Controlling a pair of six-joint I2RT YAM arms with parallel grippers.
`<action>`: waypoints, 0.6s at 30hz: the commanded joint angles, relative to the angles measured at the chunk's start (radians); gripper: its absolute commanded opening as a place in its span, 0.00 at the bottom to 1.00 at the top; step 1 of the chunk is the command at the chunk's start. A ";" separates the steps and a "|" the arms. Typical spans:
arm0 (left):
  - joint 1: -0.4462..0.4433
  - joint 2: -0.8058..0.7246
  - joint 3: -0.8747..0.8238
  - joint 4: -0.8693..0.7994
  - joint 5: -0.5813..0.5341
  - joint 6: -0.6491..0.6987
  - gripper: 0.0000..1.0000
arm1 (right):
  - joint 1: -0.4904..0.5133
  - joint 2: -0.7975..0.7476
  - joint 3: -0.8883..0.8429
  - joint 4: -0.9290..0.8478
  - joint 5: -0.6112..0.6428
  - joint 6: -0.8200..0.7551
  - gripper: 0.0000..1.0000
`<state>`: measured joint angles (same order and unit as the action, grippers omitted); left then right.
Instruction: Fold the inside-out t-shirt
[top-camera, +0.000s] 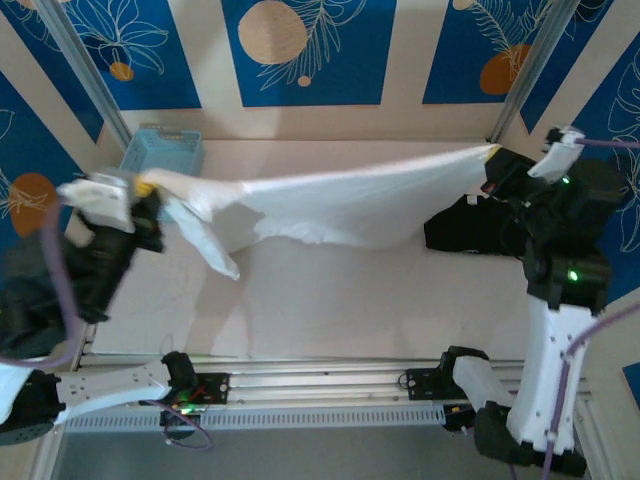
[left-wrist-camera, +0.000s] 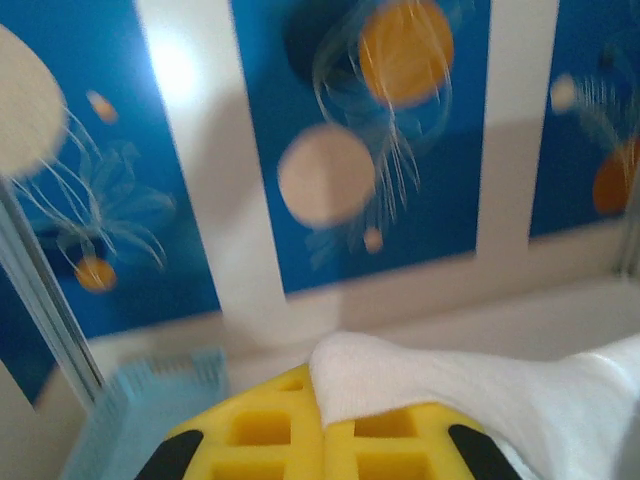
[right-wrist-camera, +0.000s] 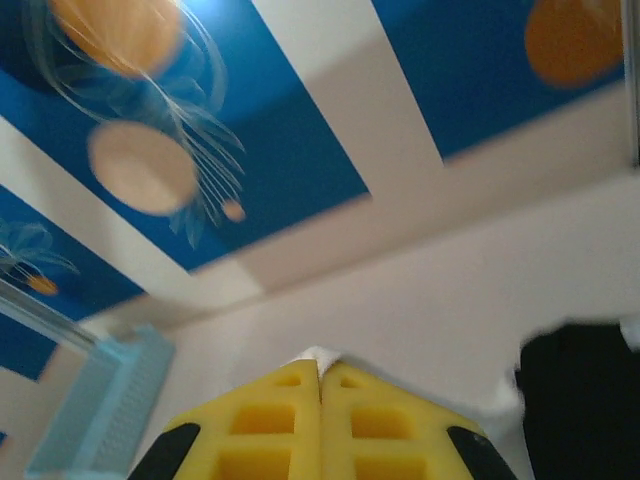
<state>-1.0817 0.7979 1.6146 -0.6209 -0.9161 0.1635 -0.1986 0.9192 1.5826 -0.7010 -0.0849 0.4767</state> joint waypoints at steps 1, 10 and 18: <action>0.008 0.106 0.096 0.224 -0.118 0.394 0.00 | -0.004 -0.012 0.116 -0.080 0.010 -0.017 0.00; 0.519 0.440 0.341 -0.082 0.259 0.078 0.00 | 0.031 0.139 0.109 0.062 -0.049 -0.014 0.00; 0.808 0.714 0.373 -0.008 0.497 -0.003 0.00 | 0.118 0.389 0.110 0.172 -0.021 -0.083 0.00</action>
<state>-0.3267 1.5097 1.9438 -0.6373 -0.5285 0.2256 -0.0998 1.2785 1.6661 -0.5812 -0.1234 0.4431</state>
